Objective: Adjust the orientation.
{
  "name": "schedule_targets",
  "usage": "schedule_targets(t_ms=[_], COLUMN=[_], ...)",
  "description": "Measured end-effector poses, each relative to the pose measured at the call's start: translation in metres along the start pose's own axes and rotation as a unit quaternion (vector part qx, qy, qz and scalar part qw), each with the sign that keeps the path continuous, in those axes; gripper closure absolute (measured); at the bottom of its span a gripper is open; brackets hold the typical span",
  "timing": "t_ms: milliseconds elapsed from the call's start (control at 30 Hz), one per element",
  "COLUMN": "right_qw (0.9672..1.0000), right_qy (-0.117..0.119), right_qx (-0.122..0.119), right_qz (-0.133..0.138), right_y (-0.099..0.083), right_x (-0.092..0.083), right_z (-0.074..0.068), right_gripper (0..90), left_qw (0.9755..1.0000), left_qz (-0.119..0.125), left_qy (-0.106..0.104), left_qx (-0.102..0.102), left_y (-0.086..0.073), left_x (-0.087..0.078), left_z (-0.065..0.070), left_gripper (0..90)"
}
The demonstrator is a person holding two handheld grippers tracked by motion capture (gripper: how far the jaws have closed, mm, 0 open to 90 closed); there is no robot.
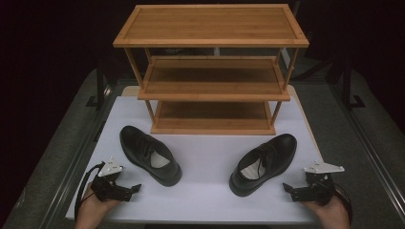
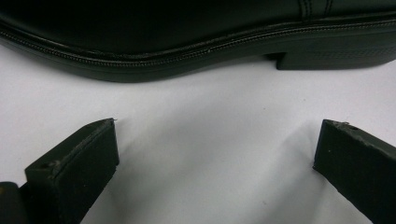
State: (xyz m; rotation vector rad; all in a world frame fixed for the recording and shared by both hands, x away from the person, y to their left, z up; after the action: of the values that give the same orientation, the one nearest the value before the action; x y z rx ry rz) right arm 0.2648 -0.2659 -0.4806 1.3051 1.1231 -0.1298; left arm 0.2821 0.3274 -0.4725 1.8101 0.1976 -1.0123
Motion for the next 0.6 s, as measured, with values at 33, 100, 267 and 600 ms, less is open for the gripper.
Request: schedule_targets(t_ms=[33, 100, 267, 600], right_qw=[1.0000, 1.0000, 1.0000, 1.0000], right_qy=[0.000, 0.000, 0.001, 0.000], right_qx=[0.000, 0.000, 0.001, 0.000], right_qz=[0.000, 0.000, -0.002, -0.001], right_y=[0.000, 0.000, 0.000, 0.000], right_x=[0.000, 0.000, 0.000, 0.000], right_z=[0.000, 0.000, 0.000, 0.000], right_gripper=[0.0, 0.0, 0.0, 0.0], left_qw=[1.0000, 1.0000, 0.9998, 0.9993], left_qz=[0.000, 0.000, 0.003, -0.001], left_qy=[0.000, 0.000, -0.014, -0.009], left_qx=[0.000, 0.000, -0.015, -0.036], left_y=[0.000, 0.000, 0.000, -0.007], left_x=[0.000, 0.000, -0.001, -0.020], left_z=[0.000, 0.000, -0.003, -0.009], left_gripper=[0.0, 0.0, 0.0, 20.6])
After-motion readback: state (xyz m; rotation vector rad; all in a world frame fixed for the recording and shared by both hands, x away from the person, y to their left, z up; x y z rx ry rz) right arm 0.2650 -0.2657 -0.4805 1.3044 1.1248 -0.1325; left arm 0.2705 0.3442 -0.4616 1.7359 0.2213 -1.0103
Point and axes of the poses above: each handheld gripper's, and its own axes: x roughly forward along the jaws, y roughly out of its top, z roughly to its right, the point moved 3 cm from there along x, roughly forward along the jaws, and after that the axes turned 10 degrees about y, right-handed, at the moved point
